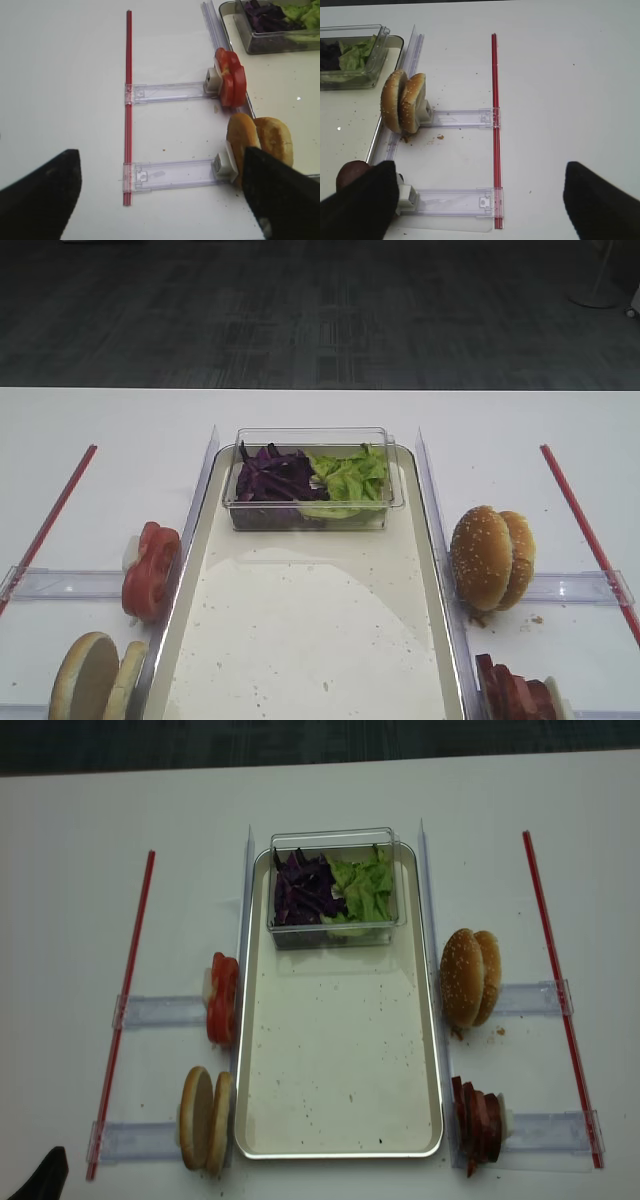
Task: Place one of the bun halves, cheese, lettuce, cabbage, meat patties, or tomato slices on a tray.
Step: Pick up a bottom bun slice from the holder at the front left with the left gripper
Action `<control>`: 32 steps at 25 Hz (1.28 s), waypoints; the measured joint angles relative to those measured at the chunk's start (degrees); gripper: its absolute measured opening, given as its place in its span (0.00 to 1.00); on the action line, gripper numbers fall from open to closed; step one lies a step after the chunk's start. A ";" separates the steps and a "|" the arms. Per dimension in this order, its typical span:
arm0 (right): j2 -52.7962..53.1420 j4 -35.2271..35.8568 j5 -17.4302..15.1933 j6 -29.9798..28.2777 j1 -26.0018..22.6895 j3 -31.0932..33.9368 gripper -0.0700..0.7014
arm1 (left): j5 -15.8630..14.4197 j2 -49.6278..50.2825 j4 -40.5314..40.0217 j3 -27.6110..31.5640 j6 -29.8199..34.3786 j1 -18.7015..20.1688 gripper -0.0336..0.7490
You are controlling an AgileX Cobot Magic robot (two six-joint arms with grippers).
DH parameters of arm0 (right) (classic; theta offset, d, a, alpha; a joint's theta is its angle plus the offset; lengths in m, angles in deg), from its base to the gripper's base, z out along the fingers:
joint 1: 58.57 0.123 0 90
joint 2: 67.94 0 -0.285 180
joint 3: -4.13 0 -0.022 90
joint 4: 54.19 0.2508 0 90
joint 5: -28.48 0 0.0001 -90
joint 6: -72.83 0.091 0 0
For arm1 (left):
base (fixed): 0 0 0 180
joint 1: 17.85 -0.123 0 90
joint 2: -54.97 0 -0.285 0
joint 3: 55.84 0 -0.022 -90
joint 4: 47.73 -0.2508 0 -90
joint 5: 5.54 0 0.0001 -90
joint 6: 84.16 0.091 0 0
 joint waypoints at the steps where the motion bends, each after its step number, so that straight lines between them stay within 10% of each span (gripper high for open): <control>1: 0.00 0.00 0.00 0.00 0.00 0.00 0.97 | 0.00 0.00 0.00 0.00 0.00 0.00 0.81; 17: 0.00 0.00 0.00 0.00 0.00 0.00 0.97 | -0.52 1.27 0.10 0.00 0.00 0.00 0.81; 32: 0.00 0.00 0.00 0.00 0.00 0.00 0.97 | -0.43 39.70 -0.23 -0.70 -1.27 0.00 0.81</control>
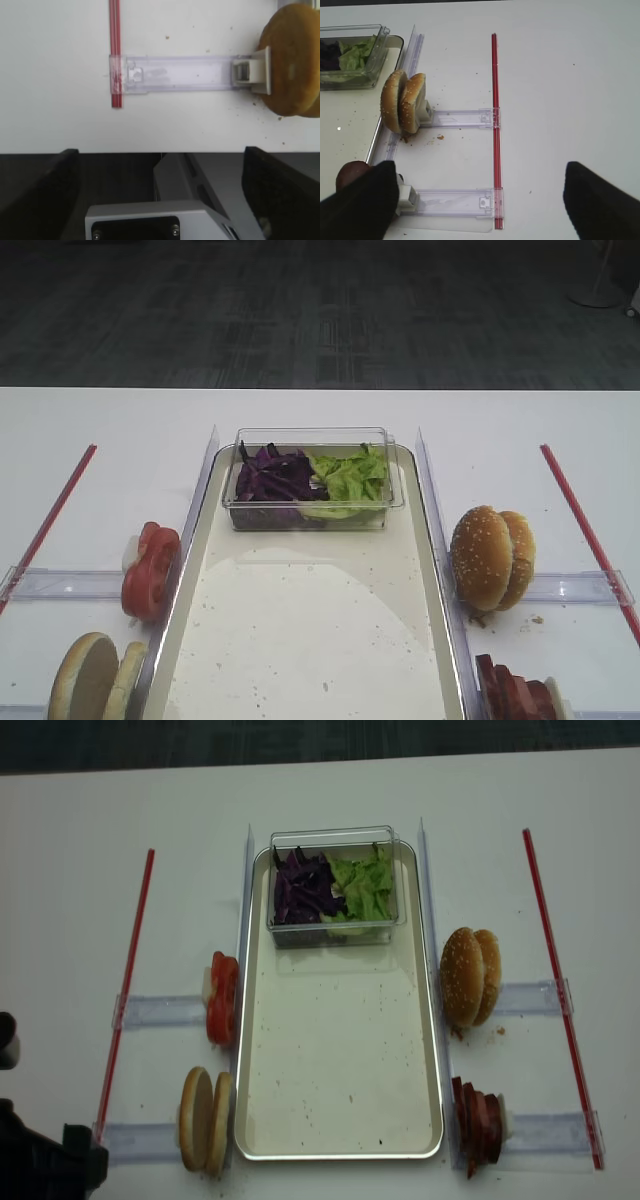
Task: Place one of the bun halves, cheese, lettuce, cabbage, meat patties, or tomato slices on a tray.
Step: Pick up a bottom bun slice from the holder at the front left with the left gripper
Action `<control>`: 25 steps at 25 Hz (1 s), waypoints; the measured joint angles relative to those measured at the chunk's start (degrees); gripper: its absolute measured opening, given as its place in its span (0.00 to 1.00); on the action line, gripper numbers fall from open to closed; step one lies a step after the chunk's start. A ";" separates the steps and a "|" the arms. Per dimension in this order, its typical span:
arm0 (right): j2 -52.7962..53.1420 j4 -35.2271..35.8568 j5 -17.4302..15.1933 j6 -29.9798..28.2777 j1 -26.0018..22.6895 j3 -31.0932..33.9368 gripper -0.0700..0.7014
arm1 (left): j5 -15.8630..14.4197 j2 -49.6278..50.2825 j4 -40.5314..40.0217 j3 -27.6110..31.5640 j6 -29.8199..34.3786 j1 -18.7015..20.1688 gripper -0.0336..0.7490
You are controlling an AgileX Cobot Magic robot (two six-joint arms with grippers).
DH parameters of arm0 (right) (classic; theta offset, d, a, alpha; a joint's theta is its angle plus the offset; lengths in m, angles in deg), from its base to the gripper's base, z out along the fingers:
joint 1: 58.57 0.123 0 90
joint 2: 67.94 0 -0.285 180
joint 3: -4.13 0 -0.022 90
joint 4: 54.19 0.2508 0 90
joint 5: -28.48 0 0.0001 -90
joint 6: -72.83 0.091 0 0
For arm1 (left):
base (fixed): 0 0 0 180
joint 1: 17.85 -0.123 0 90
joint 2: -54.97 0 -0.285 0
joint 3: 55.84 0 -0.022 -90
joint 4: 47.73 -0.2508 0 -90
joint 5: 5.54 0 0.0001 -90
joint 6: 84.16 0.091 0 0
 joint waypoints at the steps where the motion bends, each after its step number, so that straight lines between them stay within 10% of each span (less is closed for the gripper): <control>1: 0.00 0.00 0.00 0.00 0.00 0.00 0.97 | 0.30 2.69 -0.26 0.00 0.00 0.00 0.81; 16: 0.00 0.00 0.11 0.00 0.00 0.00 0.97 | 6.36 18.91 -2.57 -0.12 -0.09 0.00 0.81; 25: 0.00 0.00 0.11 0.00 0.00 0.00 0.97 | 3.80 18.91 -1.18 -6.42 -0.31 0.00 0.81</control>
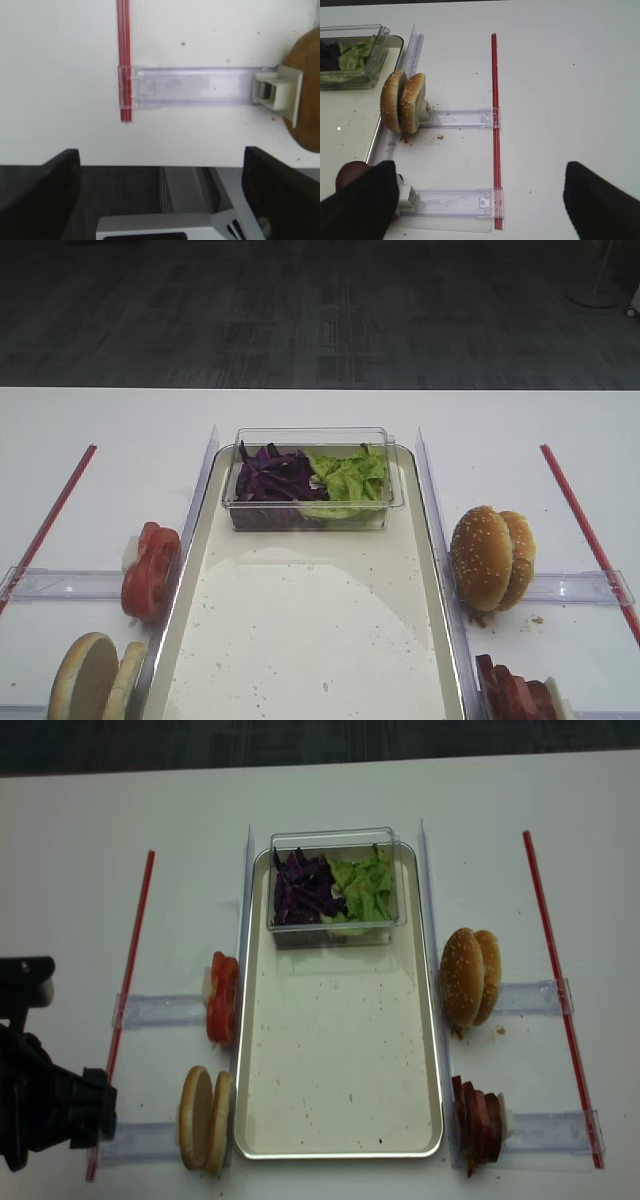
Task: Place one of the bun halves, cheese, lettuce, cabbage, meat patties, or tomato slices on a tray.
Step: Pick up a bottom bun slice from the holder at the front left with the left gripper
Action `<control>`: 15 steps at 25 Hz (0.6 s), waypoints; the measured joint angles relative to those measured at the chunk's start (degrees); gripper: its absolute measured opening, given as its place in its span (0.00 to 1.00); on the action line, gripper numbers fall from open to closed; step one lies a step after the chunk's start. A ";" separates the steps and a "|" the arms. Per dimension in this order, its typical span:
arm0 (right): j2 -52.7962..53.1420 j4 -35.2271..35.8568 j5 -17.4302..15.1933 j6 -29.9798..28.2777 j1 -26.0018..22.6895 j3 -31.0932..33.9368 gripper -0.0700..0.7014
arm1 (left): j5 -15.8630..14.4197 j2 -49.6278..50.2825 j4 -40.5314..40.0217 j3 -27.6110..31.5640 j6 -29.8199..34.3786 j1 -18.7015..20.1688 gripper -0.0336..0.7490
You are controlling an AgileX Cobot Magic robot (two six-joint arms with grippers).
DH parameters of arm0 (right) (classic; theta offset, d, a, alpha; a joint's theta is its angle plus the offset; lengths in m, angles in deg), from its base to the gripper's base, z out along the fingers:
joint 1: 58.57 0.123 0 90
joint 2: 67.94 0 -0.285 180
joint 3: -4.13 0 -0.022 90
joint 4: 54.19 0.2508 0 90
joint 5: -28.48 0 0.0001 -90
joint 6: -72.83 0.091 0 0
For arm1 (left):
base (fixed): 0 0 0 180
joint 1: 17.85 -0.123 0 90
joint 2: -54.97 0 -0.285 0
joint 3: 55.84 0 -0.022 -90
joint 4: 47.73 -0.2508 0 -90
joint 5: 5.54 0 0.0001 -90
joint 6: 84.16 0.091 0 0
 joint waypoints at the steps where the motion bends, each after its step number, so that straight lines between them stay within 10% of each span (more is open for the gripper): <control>1: 0.00 0.00 0.00 0.00 0.00 0.00 0.97 | -0.42 0.00 0.29 -1.03 -0.23 0.00 0.81; 15: 0.00 0.00 0.00 0.00 0.00 0.00 0.97 | -4.57 0.42 1.27 -5.59 -2.08 0.00 0.81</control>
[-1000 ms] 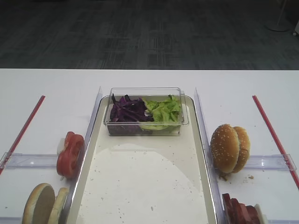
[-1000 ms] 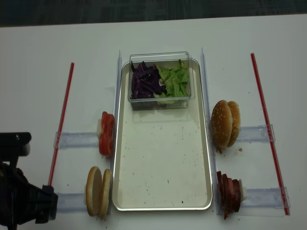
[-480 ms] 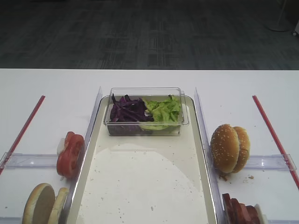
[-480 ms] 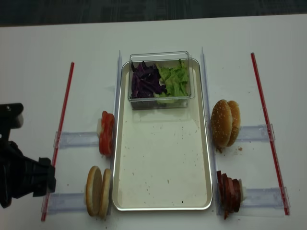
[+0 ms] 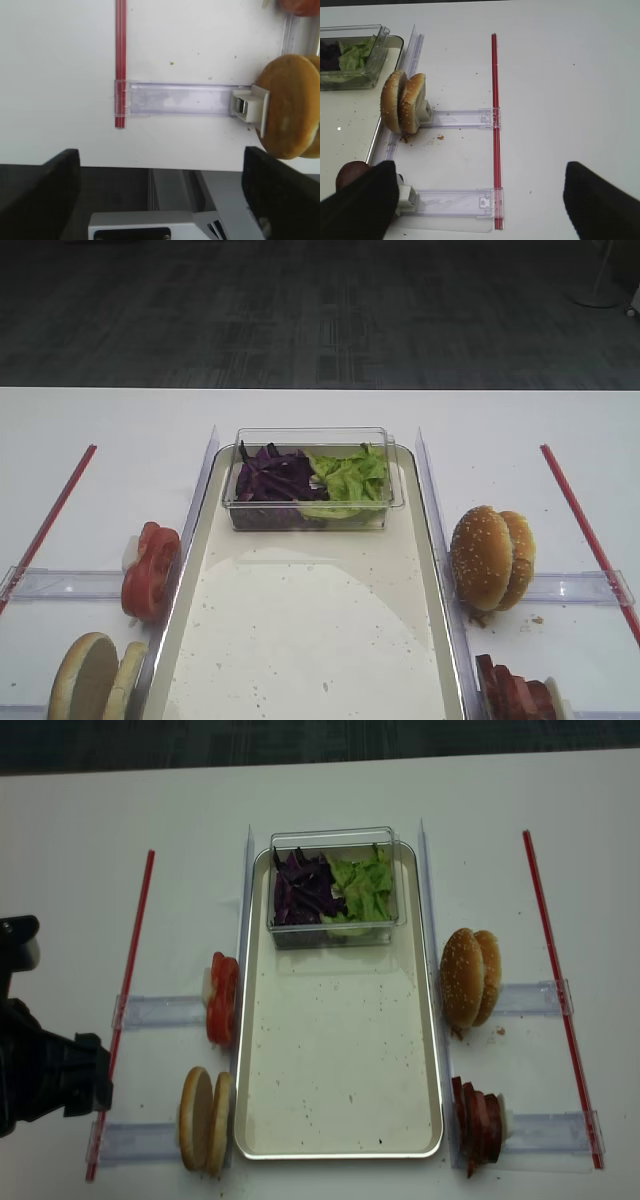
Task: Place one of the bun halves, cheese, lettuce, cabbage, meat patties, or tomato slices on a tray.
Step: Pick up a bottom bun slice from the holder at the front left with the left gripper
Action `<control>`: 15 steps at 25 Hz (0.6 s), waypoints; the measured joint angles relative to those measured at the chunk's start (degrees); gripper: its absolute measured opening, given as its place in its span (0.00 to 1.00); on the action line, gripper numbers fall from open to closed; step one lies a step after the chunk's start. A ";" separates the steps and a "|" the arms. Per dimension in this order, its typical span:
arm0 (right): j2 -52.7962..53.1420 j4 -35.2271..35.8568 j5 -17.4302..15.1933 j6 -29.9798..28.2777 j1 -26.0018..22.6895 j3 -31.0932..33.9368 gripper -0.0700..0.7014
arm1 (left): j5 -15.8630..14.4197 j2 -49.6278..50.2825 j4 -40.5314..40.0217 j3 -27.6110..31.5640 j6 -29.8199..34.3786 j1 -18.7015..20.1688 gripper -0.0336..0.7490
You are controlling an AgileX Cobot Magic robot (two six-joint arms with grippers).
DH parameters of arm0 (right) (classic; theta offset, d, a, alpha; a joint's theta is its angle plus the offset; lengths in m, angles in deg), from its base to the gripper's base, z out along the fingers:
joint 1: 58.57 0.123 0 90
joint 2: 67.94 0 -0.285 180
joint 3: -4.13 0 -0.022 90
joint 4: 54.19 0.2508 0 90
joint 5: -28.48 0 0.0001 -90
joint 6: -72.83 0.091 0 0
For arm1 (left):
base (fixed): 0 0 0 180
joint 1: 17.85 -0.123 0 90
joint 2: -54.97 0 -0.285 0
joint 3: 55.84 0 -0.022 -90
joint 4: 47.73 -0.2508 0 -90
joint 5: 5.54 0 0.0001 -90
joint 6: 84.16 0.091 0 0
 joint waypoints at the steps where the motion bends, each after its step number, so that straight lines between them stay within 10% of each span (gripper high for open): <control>1: 0.00 0.00 0.00 0.00 0.00 0.00 0.97 | -0.23 0.00 0.69 0.00 0.00 0.00 0.81; 9: 0.00 0.00 0.00 0.00 0.00 0.00 0.97 | -0.98 0.00 5.87 0.00 -0.37 0.47 0.75; 15: 0.00 0.00 0.00 0.00 0.00 0.00 0.97 | -0.28 0.00 6.21 -0.12 -7.32 10.65 0.71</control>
